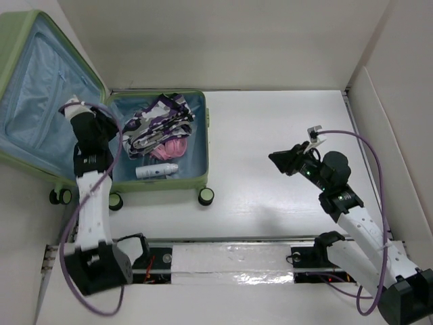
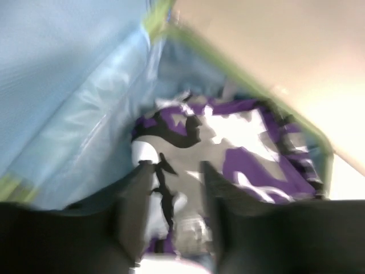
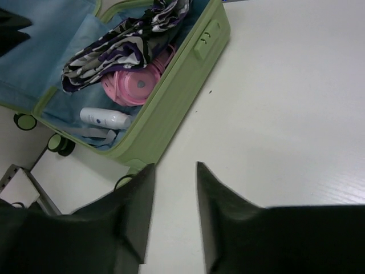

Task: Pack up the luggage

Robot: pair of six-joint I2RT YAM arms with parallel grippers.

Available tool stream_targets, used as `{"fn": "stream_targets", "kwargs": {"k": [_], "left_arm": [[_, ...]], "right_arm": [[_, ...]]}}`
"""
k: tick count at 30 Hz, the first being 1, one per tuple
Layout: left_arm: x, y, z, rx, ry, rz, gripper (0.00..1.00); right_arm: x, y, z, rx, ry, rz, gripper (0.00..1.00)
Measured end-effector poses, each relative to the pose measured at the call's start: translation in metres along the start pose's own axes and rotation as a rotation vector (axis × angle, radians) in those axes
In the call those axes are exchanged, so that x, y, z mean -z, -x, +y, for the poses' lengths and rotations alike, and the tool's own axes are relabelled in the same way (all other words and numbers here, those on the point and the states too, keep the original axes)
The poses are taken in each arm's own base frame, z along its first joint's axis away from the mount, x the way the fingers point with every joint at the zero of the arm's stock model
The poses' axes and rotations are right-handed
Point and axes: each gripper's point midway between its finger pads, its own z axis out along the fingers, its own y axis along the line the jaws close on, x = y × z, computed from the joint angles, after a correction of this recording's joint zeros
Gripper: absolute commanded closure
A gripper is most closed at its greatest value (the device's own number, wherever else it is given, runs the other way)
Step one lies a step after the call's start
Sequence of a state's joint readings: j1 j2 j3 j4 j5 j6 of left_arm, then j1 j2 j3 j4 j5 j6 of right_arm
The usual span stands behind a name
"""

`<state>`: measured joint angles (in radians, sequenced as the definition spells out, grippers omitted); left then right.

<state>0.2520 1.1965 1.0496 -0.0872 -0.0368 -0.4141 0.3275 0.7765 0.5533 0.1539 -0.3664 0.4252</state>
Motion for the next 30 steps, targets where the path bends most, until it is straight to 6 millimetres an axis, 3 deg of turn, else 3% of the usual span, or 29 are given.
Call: {"fn": "stream_targets", "kwargs": {"k": [1, 2, 3, 6, 8, 10, 11, 13, 14, 16, 19, 26, 30], "left_arm": [[0.034, 0.017, -0.006, 0.017, -0.031, -0.087, 0.80], [0.060, 0.026, -0.004, 0.037, -0.036, -0.144, 0.95], [0.086, 0.036, 0.001, 0.062, -0.027, -0.212, 1.00], [0.146, 0.059, 0.029, 0.145, 0.083, -0.375, 1.00], [0.168, 0.068, 0.054, 0.215, 0.207, -0.452, 1.00], [0.172, 0.061, 0.084, 0.250, 0.372, -0.470, 1.00], [0.172, 0.054, 0.098, 0.251, 0.455, -0.460, 0.83], [0.171, 0.042, 0.121, 0.238, 0.595, -0.442, 0.59], [0.171, 0.038, 0.129, 0.231, 0.648, -0.437, 0.38], [0.169, 0.035, 0.140, 0.210, 0.735, -0.437, 0.29], [0.165, 0.033, 0.152, 0.168, 0.836, -0.435, 0.27], [0.144, 0.021, 0.174, 0.074, 0.977, -0.368, 0.35], [0.133, 0.033, 0.180, 0.047, 1.051, -0.340, 0.41]], "right_arm": [[0.000, 0.000, 0.000, 0.000, 0.002, -0.001, 0.88], [0.001, -0.001, 0.001, 0.003, 0.006, -0.003, 0.92], [0.001, -0.001, 0.002, 0.006, 0.012, -0.005, 0.95], [0.002, -0.002, 0.005, 0.005, 0.026, -0.002, 0.96], [0.001, -0.003, 0.007, 0.006, 0.038, 0.002, 0.93], [0.001, -0.004, 0.008, 0.005, 0.046, 0.008, 0.88], [0.000, -0.004, 0.009, 0.005, 0.049, 0.010, 0.86], [0.000, -0.005, 0.010, 0.006, 0.055, 0.012, 0.83], [0.000, -0.005, 0.011, 0.008, 0.060, 0.012, 0.82], [0.000, -0.005, 0.013, 0.011, 0.070, 0.014, 0.81], [0.000, -0.006, 0.015, 0.012, 0.075, 0.016, 0.80], [-0.003, -0.012, 0.016, 0.014, 0.078, 0.036, 0.80], [-0.006, -0.021, 0.020, 0.025, 0.079, 0.061, 0.80]]}}
